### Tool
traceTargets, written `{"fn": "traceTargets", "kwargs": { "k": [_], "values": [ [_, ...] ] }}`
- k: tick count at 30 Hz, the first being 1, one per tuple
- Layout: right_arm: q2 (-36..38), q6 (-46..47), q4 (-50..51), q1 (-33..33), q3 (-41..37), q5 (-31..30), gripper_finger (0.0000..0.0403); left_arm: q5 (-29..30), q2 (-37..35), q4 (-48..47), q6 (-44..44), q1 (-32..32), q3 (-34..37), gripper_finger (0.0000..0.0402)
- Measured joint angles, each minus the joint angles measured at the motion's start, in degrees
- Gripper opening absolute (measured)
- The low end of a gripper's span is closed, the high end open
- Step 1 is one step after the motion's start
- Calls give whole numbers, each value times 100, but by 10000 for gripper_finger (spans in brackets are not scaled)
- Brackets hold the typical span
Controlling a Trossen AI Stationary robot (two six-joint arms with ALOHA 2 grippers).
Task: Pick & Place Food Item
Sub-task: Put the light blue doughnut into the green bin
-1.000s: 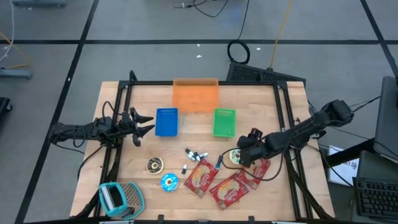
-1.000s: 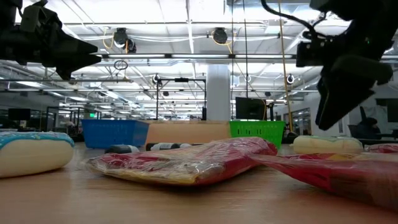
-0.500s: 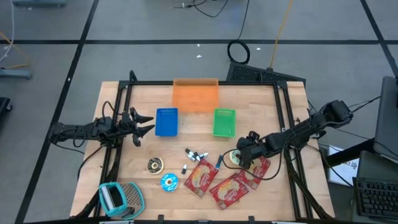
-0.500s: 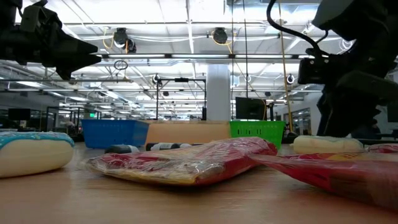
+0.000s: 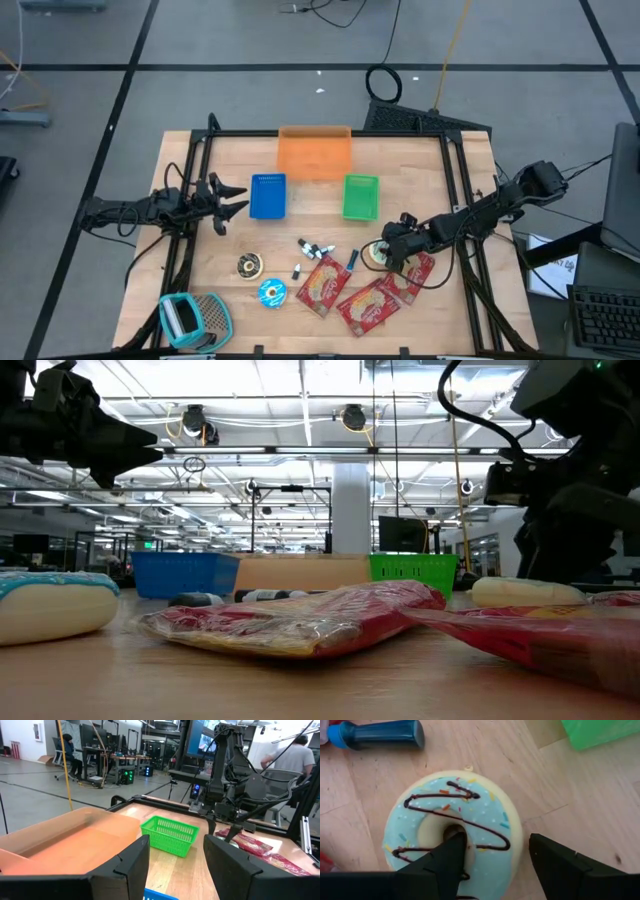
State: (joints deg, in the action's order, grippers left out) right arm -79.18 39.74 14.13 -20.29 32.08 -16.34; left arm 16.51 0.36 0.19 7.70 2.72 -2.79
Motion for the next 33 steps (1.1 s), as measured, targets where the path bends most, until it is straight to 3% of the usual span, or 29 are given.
{"fn": "traceTargets", "kwargs": {
  "k": [10,19,26,33],
  "values": [
    [356,-15,51,0,-15,32,151,0,0,0,2,-1,1,186],
    [1027,-51,-86,4,-22,9,126,2,0,0,0,-2,0,186],
    [1198,-921,-1299,54,-20,7,120,0,0,0,1,-1,0,186],
    [1198,-1983,-2714,523,-20,-4,120,0,0,-1,0,-1,0,186]
  ]
}}
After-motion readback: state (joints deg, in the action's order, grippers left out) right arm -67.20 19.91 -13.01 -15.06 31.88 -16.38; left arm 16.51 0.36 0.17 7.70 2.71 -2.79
